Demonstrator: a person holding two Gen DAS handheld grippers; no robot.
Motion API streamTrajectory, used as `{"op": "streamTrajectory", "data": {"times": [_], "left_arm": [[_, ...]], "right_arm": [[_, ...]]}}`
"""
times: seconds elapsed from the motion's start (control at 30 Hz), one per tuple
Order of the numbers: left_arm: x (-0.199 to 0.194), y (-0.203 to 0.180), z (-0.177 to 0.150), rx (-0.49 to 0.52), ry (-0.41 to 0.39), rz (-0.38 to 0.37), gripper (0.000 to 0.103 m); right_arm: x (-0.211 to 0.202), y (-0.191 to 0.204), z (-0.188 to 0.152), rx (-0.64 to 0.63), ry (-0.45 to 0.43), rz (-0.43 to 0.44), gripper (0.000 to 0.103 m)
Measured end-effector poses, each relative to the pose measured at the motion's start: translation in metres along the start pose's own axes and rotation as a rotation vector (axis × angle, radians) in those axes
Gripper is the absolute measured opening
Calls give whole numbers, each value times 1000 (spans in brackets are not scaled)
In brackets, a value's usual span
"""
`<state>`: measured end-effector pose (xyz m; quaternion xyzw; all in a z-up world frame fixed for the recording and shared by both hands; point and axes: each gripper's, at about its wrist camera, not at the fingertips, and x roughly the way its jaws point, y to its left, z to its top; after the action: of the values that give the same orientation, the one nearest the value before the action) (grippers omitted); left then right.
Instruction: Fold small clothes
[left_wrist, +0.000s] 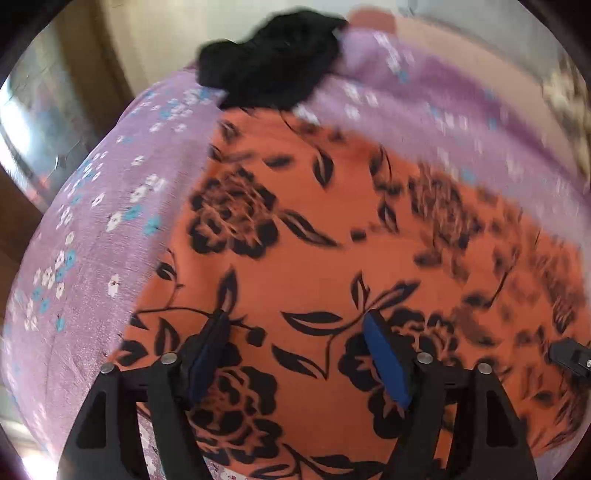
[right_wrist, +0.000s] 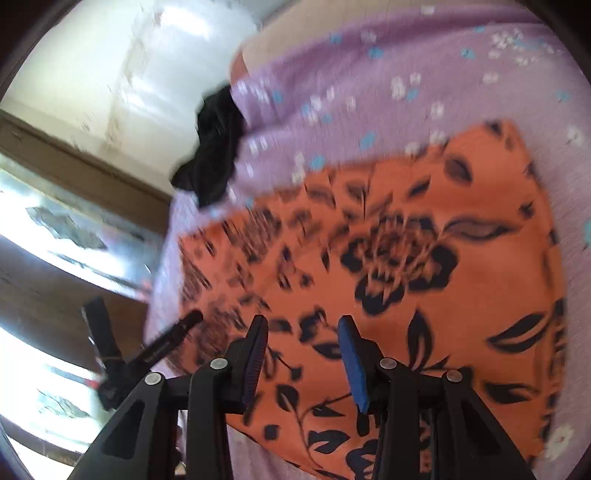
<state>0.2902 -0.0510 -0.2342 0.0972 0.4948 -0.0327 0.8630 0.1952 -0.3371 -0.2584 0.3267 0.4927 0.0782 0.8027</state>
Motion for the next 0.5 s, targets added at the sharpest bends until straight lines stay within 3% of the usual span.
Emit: {"op": "streamTrajectory", "data": {"times": [0.07, 0.23, 0.37, 0.43, 0.5], "left_arm": [[-3, -10, -2, 61, -42, 68, 83], [-15, 7, 4, -46, -47, -19, 83], [-33, -4, 0, 9, -120, 4, 83], [-32, -13, -6, 51, -104, -3, 83], [-20, -20, -14, 71, -31, -24, 83]], "right_arm": [[2, 1, -1, 4, -31, 3, 41], [-18, 15, -8, -15, -49, 33, 42], [-31, 39, -27, -73, -58, 60, 42], [-33, 44, -38, -93, -58, 51, 42], [-26, 41, -51, -80, -35, 17, 42]]}}
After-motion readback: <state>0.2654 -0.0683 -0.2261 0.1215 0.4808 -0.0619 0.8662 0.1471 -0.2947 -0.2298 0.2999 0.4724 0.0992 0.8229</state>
